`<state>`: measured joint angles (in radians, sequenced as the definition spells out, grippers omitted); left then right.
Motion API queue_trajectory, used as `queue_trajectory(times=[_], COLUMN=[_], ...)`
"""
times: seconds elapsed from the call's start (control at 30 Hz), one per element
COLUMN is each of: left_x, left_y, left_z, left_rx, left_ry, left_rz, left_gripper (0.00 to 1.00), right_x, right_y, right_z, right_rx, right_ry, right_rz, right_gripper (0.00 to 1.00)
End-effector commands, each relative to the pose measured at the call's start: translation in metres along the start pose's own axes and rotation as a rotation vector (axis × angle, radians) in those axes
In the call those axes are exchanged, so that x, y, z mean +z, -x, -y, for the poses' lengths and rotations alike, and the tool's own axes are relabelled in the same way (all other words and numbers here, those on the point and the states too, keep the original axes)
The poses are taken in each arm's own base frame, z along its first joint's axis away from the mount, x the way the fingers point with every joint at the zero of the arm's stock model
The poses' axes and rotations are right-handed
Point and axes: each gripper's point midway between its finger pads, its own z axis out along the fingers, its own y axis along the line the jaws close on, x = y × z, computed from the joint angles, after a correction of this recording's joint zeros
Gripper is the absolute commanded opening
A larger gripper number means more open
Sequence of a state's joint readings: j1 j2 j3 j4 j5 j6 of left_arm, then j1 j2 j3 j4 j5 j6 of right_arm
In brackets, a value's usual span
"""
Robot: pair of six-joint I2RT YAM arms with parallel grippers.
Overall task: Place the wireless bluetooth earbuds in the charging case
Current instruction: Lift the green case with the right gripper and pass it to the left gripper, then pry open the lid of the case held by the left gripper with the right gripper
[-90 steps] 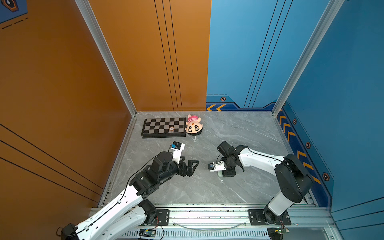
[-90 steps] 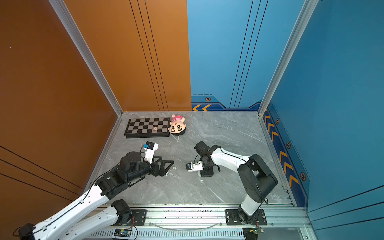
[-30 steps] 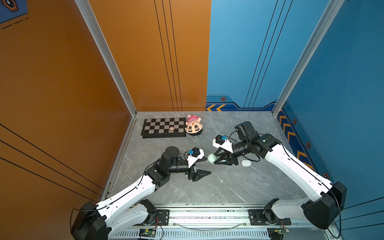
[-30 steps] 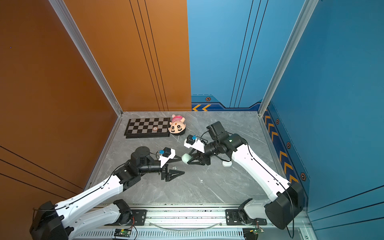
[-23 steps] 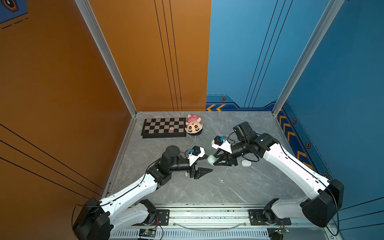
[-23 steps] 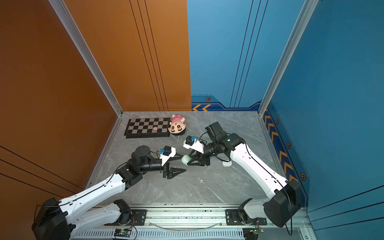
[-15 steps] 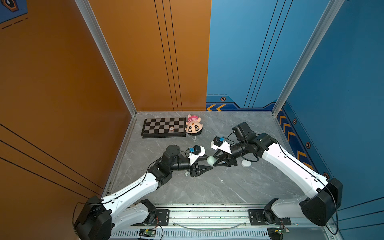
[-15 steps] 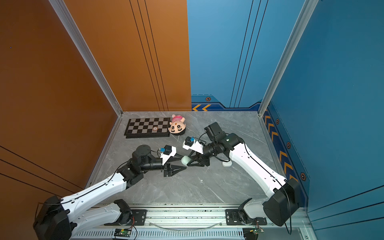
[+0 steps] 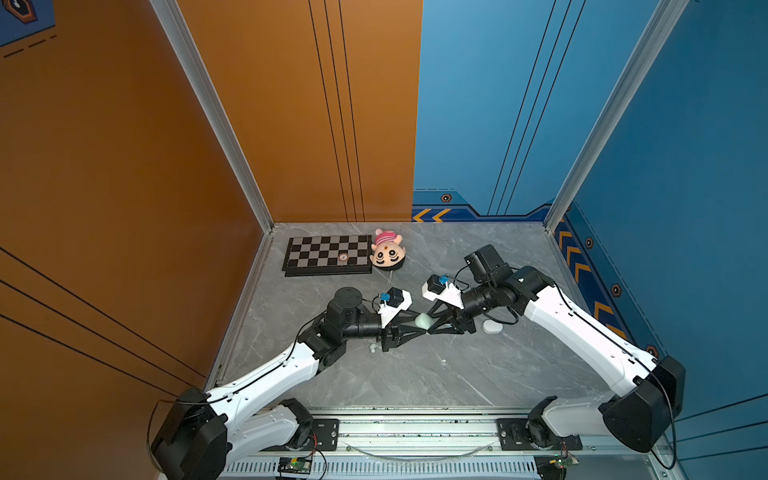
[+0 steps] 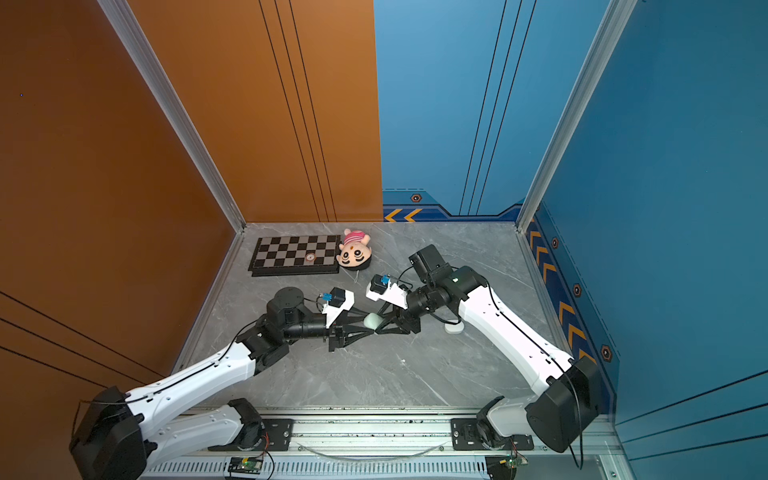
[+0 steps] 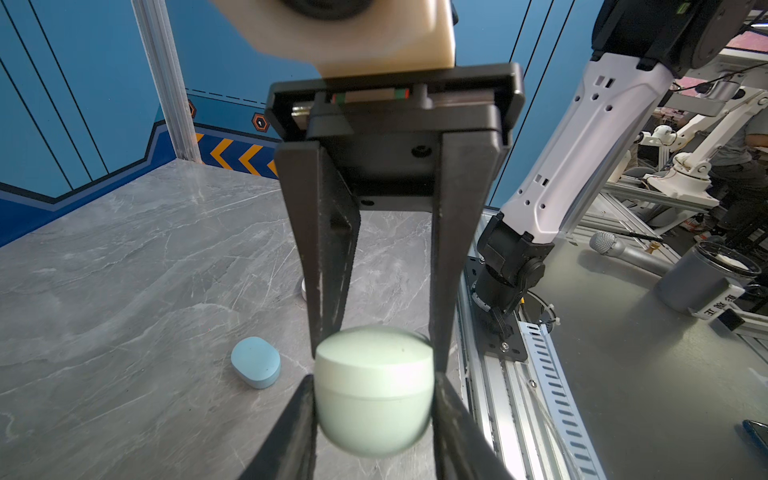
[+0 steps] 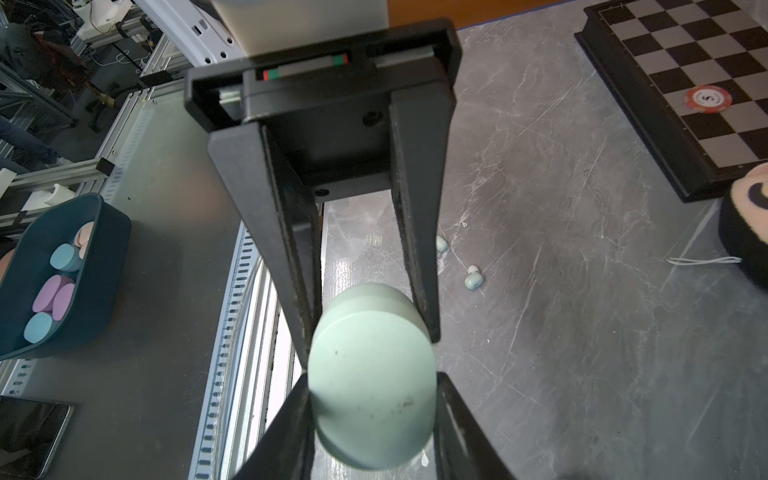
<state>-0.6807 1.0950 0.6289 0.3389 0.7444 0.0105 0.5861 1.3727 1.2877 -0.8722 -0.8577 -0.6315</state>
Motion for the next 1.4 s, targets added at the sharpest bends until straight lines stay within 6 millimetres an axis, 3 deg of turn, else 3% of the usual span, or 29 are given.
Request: queue_trajectory(times=[0.0,0.07,0.33,0.47,0.93,1.37], left_x=[0.001,0.001,0.001,0.001,0.002,0.002], left_y=[0.020,0.020,0.020,0.021,0.017,0.016], left_z=[0.002,0.001,0.000,-0.001,0.001,0.000], left_rx=[0.050,0.049,0.047,0.045,0.035,0.037], left_ry=[-0.017,-0.014,-0.014,-0.013,-0.021,-0.012], left_rz=[0.041,0.040,0.039,0.040,0.034,0.032], left_gripper=[0.10,0.00,0.00,0.00,0.00,0.00], right_x=[0.001,0.001,-0.002,-0.003,-0.015,-0.025], right_y=[0.005,0.003,0.000,-0.003,0.004,0.012], right_z=[0.002,0.006,0.016,0.020,0.043,0.051], right_rx=[-0.005,0.001,0.011,0.014,0.097,0.134], right_ry=[-0.003,-0.016,-0.060,-0.077,-0.150,-0.173], right_rz=[-0.002,-0.010,-0.020,-0.024,0.054,0.109], right_gripper=[0.31,0.35,0.61,0.67,0.70,0.71])
